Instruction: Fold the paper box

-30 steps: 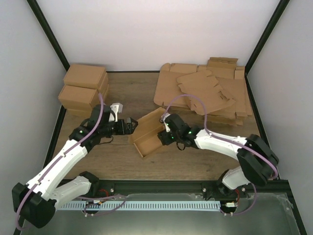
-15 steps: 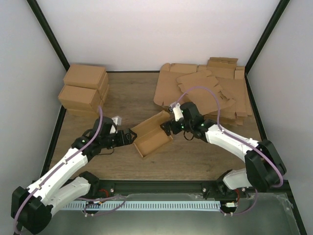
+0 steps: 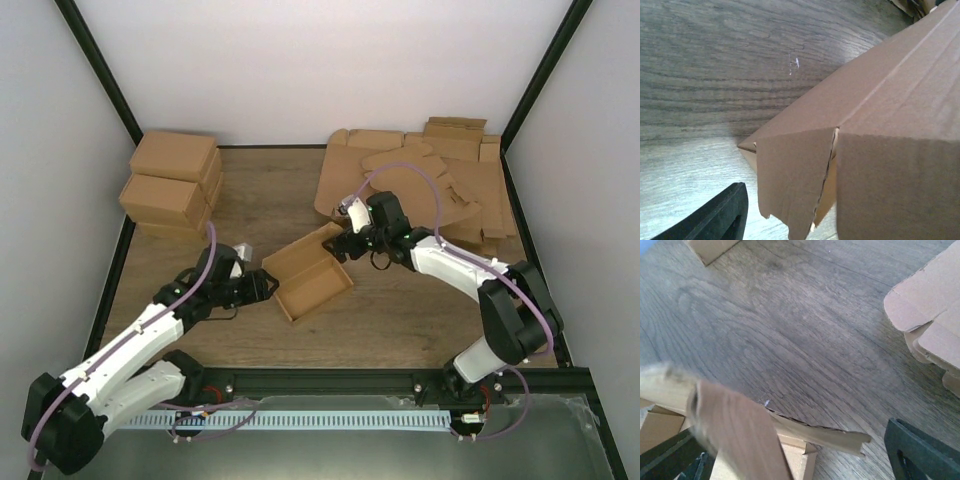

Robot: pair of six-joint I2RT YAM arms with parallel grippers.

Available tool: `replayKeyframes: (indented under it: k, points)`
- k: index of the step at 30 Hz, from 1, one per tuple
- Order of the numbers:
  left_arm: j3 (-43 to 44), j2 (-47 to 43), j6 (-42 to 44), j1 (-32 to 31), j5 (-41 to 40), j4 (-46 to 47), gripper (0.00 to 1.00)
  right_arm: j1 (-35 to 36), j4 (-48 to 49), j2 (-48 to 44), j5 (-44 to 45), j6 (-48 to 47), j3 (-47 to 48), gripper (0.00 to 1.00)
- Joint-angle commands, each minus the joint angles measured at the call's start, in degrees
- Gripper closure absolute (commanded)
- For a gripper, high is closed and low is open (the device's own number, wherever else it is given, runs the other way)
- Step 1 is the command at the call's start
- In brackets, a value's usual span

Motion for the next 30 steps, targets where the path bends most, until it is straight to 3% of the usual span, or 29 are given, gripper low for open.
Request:
replayKeyframes:
  k: [1,9,13,14,16,21,30]
  points:
    - [0.3,1.8,0.8,-0.2,-1.8,2.6,0.41,-2.1,4.7,-0.5,-9.5,-1.2,-0.1,0.12]
    - [2.8,5.5,3.1,-0.1,-3.6,3.5,0.58,-2.1,4.6,-3.6,-14.4,1.3,-4.2,0.52]
    - [5.3,7.0,4.9,-0.2,-5.5,2.0,0.62,-2.0,5.2,-6.0,-16.6,3.4,-7.2,0.59]
    - [5.9,7.4,5.4,-0.2,-6.1,1.6,0.62,-2.0,5.3,-6.8,-16.0,3.9,-8.1,0.57]
    - [6.9,8.2,6.4,-0.2,-7.0,1.1,0.62,-2.0,5.7,-8.8,-12.6,5.0,-9.2,0.37]
    - [9.4,10.6,9.1,0.1,-7.7,-0.6,0.64,-2.3,5.2,-9.0,-6.6,5.4,-8.1,0.01]
    - [11.7,14.1,12.4,0.7,-8.1,-2.9,0.68,-5.0,15.0,-1.5,-12.6,7.0,-5.4,0.0]
